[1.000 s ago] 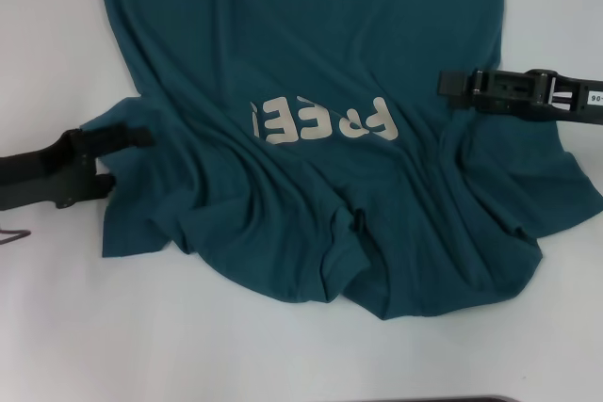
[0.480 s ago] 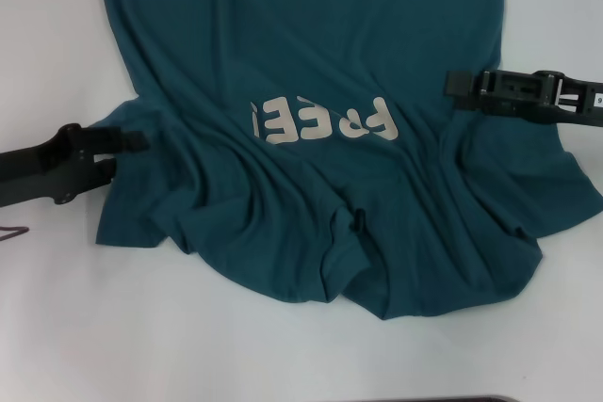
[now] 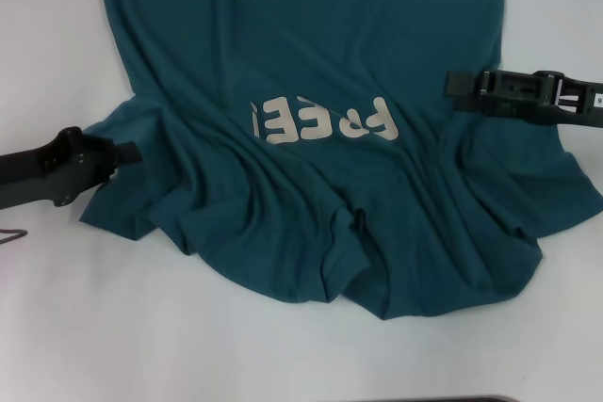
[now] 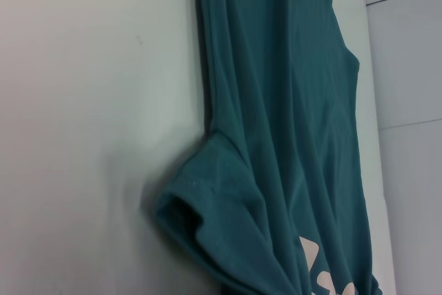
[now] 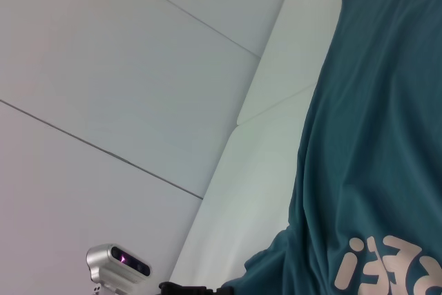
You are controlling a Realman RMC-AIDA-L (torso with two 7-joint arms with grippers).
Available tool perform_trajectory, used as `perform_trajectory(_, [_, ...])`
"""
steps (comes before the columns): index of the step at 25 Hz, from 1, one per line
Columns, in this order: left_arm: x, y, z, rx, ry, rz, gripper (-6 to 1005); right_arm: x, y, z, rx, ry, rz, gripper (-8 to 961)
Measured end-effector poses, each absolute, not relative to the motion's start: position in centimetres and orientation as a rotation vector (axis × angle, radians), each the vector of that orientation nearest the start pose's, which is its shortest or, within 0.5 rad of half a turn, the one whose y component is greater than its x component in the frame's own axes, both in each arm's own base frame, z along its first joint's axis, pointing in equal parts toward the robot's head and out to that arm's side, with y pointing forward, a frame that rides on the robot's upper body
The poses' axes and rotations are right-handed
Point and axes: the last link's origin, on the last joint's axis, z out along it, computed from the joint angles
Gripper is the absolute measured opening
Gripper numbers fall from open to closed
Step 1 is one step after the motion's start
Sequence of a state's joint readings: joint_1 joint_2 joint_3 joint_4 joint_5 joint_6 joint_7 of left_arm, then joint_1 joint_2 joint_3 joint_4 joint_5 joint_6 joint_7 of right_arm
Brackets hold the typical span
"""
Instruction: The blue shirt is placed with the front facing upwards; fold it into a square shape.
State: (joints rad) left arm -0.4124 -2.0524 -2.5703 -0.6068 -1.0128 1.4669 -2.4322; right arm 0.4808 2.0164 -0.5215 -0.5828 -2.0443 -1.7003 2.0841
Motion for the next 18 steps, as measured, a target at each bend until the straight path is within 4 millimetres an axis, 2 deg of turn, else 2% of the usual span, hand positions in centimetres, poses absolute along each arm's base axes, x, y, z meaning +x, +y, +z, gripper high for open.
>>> perform_trajectory(4, [-33.4,29.7,1.0,2.078,2.406,0.832,36,29.2,30.5,3.0,-2.385,1.743,0.957,938])
perform_trajectory(9, [-34.2,29.6,2.0,2.09,2.427,0.827,29,29.3,30.5,3.1,-2.375,1.757,0.955,938])
perform_trajectory(18, [-36.1,29.4,5.1,2.106,2.506,0.839,29,29.3,30.5,3.1,-2.371,1.762,0.955,938])
